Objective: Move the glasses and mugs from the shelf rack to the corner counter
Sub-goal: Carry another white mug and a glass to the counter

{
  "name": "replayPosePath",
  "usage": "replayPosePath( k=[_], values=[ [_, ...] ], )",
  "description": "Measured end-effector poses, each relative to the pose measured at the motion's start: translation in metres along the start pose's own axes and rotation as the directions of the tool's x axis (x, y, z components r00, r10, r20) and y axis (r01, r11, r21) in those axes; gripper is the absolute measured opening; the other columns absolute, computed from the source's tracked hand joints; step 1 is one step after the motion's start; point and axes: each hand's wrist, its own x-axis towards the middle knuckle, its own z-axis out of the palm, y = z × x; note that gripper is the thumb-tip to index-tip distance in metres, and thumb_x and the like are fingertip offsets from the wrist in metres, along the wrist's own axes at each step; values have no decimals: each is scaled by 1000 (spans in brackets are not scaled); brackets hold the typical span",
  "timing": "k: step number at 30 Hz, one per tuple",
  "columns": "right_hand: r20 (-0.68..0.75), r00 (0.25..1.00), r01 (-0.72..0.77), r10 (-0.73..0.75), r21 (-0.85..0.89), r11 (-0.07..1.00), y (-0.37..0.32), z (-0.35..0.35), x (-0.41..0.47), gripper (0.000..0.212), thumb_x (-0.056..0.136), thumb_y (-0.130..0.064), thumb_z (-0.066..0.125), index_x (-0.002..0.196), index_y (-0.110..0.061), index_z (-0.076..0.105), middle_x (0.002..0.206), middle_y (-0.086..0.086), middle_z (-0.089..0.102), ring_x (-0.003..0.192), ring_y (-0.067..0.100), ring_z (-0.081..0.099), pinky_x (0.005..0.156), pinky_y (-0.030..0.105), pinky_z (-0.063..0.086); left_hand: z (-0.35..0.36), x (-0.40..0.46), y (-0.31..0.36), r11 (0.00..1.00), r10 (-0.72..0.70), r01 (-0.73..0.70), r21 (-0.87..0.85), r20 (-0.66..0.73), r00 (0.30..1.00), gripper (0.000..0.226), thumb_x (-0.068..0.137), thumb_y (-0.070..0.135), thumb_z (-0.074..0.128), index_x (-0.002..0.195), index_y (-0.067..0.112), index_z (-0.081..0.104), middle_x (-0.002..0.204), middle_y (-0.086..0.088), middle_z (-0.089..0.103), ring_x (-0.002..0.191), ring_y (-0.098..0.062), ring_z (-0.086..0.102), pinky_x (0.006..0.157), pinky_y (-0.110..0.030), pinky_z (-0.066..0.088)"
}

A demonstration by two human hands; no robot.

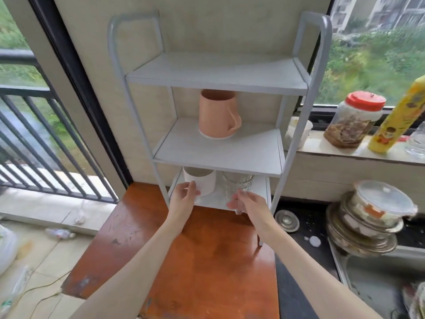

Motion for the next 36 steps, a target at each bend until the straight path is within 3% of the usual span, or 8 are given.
replayPosePath(
  k=[5, 11, 15, 17, 21, 24, 32, 36],
  values=[
    [18, 995, -101, 100, 72, 992, -2, 7, 8, 36, 97, -32, 37, 75, -15, 61, 62, -2, 68, 78, 17, 58, 103, 40, 38, 11, 12, -5, 998, -58, 58, -30, 23, 998, 39, 95, 44, 37, 71, 17, 51, 75, -4, 54, 79, -19, 55, 88, -43, 48],
    [-41, 998, -55, 55, -8, 998, 1, 15, 4, 47, 98, -40, 27, 64, -16, 48, 58, -1, 50, 70, 16, 52, 107, 44, 35, 6, -2, -7, 987, -66, 73, -146, 55, 996, 26, 97, 38, 36, 101, 17, 51, 94, 2, 57, 98, -14, 54, 91, -33, 46],
    [-59, 997, -54, 52, -36, 998, -3, 16, -12, 45, 99, -38, 27, 65, -16, 49, 60, -1, 52, 77, 18, 56, 106, 46, 37, -8, -25, -9, 984, -67, 80, -157, 84, 994, 22, 97, 36, 38, 86, 26, 55, 92, 4, 59, 95, -13, 57, 87, -30, 46],
    [-67, 997, -49, 45, -64, 997, -3, 16, -29, 46, 99, -36, 26, 63, -17, 48, 63, 0, 54, 85, 21, 57, 104, 45, 40, -15, -39, -9, 981, -72, 87, -174, 92, 993, 22, 97, 33, 40, 84, 25, 56, 90, 3, 61, 93, -13, 58, 84, -30, 47],
    [-52, 999, -16, 14, -41, 999, 5, 15, -77, 45, 98, -38, 27, 63, -16, 45, 66, 4, 51, 72, 21, 48, 81, 32, 47, -31, -72, -12, 983, -59, 81, -163, 132, 990, 20, 96, 26, 43, 86, 21, 60, 91, -1, 60, 92, -16, 58, 81, -30, 50],
    [-78, 997, 10, -13, -34, 999, 16, 11, -120, 42, 99, -35, 27, 65, -15, 40, 62, 0, 44, 60, 15, 41, 60, 24, 36, -41, -101, -17, 986, -43, 71, -150, 186, 982, 21, 94, 25, 46, 83, 17, 62, 91, -3, 60, 93, -16, 58, 85, -33, 51],
    [-287, 958, 16, 12, 95, 995, 49, -41, -242, 40, 99, -28, 31, 63, -14, 40, 62, 2, 43, 58, 14, 40, 69, 33, 36, -19, -183, -18, 998, -8, 31, -54, 382, 924, 17, 92, 20, 51, 78, 20, 61, 87, 0, 62, 88, -18, 61, 72, -27, 53],
    [-450, 890, -7, 78, 157, 988, 73, -93, -304, 38, 98, -27, 33, 62, -16, 41, 59, 1, 43, 57, 14, 39, 66, 32, 36, 22, -234, -7, 999, 29, -39, 9, 531, 847, 19, 92, 18, 49, 77, 15, 62, 84, -4, 63, 85, -21, 61, 76, -34, 54]
  ],
)
